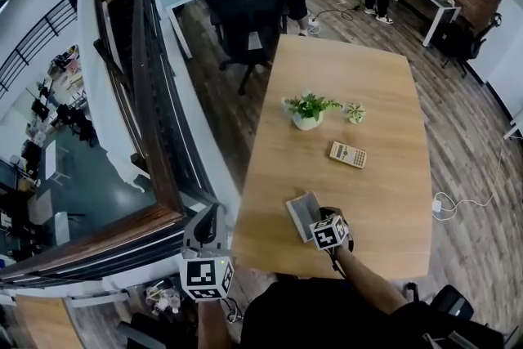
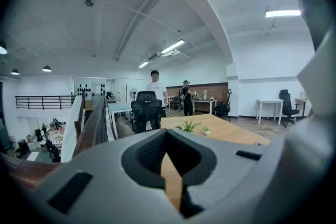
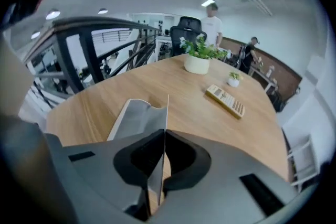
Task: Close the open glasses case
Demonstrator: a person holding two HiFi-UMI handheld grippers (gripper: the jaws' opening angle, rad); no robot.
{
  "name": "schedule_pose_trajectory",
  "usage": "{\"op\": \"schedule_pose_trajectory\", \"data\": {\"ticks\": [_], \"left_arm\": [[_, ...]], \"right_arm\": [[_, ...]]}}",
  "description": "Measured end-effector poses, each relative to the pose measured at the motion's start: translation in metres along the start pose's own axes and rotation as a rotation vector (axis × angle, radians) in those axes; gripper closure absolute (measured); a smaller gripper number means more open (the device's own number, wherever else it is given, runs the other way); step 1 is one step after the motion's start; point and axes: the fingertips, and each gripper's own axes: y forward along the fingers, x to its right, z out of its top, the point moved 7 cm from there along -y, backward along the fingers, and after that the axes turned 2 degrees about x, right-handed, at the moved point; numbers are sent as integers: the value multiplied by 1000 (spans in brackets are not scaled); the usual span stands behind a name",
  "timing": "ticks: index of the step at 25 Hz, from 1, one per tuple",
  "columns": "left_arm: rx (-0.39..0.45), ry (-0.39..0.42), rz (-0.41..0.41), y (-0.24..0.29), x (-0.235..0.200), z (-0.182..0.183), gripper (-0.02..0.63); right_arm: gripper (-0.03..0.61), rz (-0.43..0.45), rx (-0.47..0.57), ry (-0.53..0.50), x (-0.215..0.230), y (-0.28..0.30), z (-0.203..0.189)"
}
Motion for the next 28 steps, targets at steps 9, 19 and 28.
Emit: {"op": "schedule_pose_trajectory", "data": {"ticks": [9,19,28], "left_arm": [[0,8,11,-4,-1,0,617],[-14,-13,8,-9,-1,-10,615],[-15,-27,6,-14,0,-13,615]], "right_arm": [[546,-244,27,-726,-60,-7,-4],[497,-101,33,-735,-82,-8,-11],[486,83,-34,-619,-92,-1,-20]]}}
